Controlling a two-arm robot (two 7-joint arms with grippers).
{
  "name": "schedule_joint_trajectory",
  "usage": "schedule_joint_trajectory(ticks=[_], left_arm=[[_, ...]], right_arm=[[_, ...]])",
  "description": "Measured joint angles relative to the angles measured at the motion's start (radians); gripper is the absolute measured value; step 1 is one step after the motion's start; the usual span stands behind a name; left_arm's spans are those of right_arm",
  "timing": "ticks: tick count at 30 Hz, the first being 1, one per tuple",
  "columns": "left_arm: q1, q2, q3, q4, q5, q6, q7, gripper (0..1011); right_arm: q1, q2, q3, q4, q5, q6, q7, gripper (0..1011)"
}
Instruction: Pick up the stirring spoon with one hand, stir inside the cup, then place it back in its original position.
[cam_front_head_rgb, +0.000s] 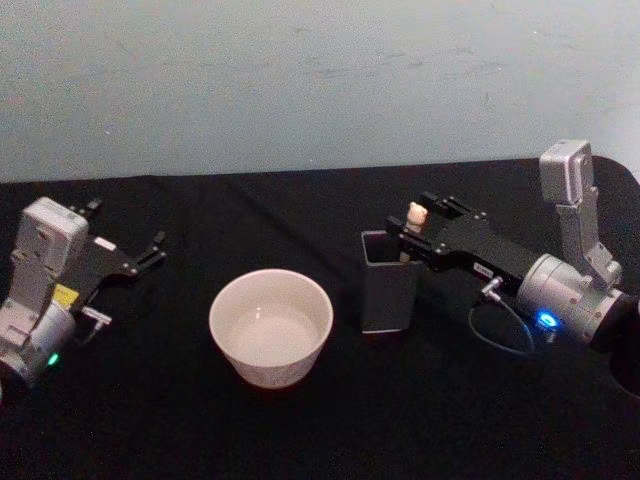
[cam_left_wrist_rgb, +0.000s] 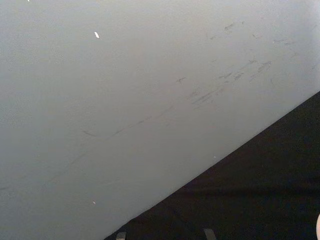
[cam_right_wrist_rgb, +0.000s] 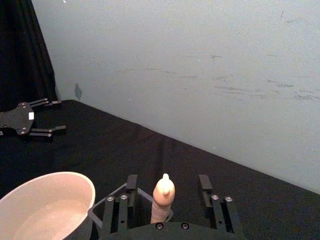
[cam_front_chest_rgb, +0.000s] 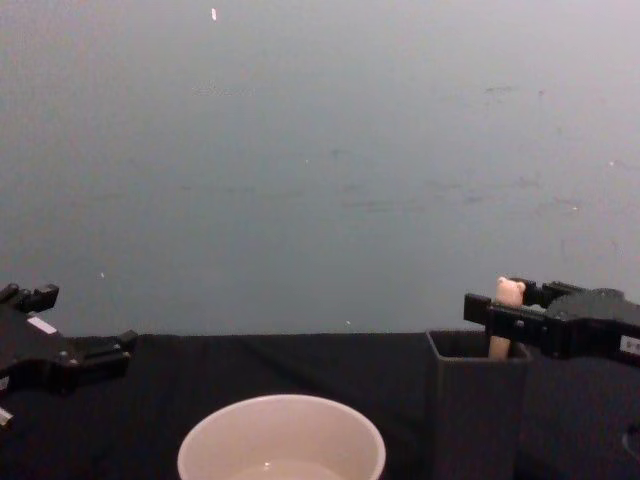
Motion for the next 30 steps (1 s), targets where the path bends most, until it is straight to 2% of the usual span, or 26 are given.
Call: schedule_joint_trajectory(ticks=[2, 3, 6, 8, 10, 15, 19, 30], left_arm=[[0.0, 0.0, 0.0, 0.0, 0.0, 0.0, 0.0, 1001], [0.0, 0.0, 0.0, 0.0, 0.0, 0.0, 0.0, 1001], [0.0, 0.0, 0.0, 0.0, 0.0, 0.0, 0.0, 1001], [0.0, 0.0, 0.0, 0.0, 0.0, 0.0, 0.0, 1001], [0.0, 0.0, 0.0, 0.0, 0.0, 0.0, 0.0, 1001], [0.0, 0.0, 0.0, 0.0, 0.0, 0.0, 0.0, 1001], [0.0, 0.0, 0.0, 0.0, 0.0, 0.0, 0.0, 1001], [0.0, 0.0, 0.0, 0.0, 0.0, 0.0, 0.0, 1001]], right_arm=[[0.0, 0.0, 0.0, 0.0, 0.0, 0.0, 0.0, 733], [0.0, 0.0, 0.0, 0.0, 0.0, 0.0, 0.0, 678], [0.0, 0.0, 0.0, 0.001, 0.0, -0.001, 0.0, 611], [0.0, 0.0, 0.0, 0.001, 0.001, -0.001, 0.0, 507], [0.0, 0.0, 0.0, 0.001, 0.001, -0.001, 0.0, 476], [0.0, 0.0, 0.0, 0.001, 0.001, -0.002, 0.0, 283], [0.0, 0.0, 0.0, 0.001, 0.001, -0.002, 0.0, 215], [-0.002, -0.001, 0.001, -0.002, 0.001, -0.006, 0.007, 215]])
